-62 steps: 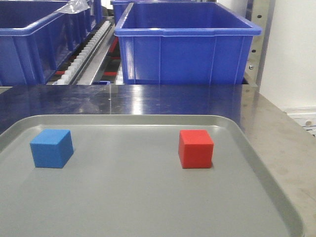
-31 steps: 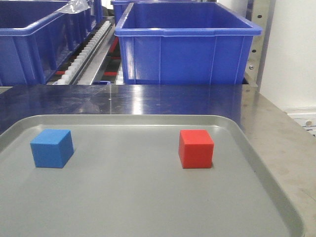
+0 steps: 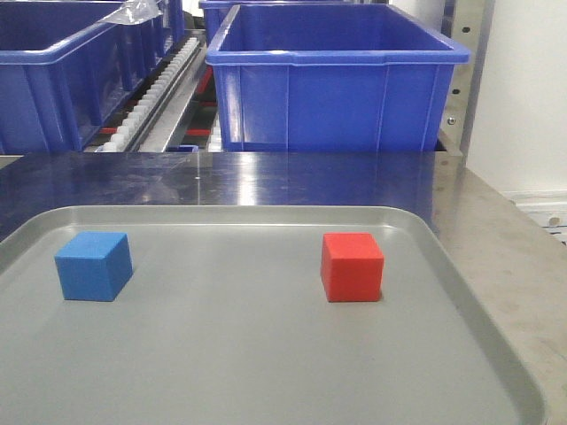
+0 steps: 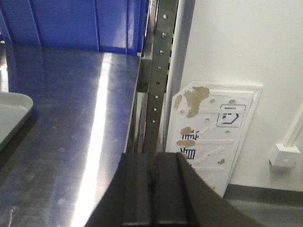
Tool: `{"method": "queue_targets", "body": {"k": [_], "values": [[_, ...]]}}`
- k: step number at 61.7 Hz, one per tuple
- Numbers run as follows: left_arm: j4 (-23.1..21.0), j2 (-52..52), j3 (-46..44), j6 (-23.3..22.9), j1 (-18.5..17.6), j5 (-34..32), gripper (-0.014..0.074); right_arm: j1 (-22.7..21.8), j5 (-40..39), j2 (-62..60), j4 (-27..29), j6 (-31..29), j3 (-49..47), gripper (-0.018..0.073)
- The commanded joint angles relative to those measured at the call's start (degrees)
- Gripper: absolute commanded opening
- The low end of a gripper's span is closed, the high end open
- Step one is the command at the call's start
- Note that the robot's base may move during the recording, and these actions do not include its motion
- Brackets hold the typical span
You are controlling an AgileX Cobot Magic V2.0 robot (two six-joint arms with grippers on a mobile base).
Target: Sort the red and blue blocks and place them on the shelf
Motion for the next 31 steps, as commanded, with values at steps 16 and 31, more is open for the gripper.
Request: {"method": "queue_targets", "body": {"k": [16,31], "values": [[0.08,-1.07,2.40,-0.31,-0.43,-4.91,0.0123,-0.24,-11.29,-1.09,-0.44,-0.13,-1.18,0.0057],[0.08,-1.07,2.40,-0.31,-0.43,-4.91,0.0123,-0.24,-14.53,-0.35,2.00,-0.13,-1.18,0.0057]]}}
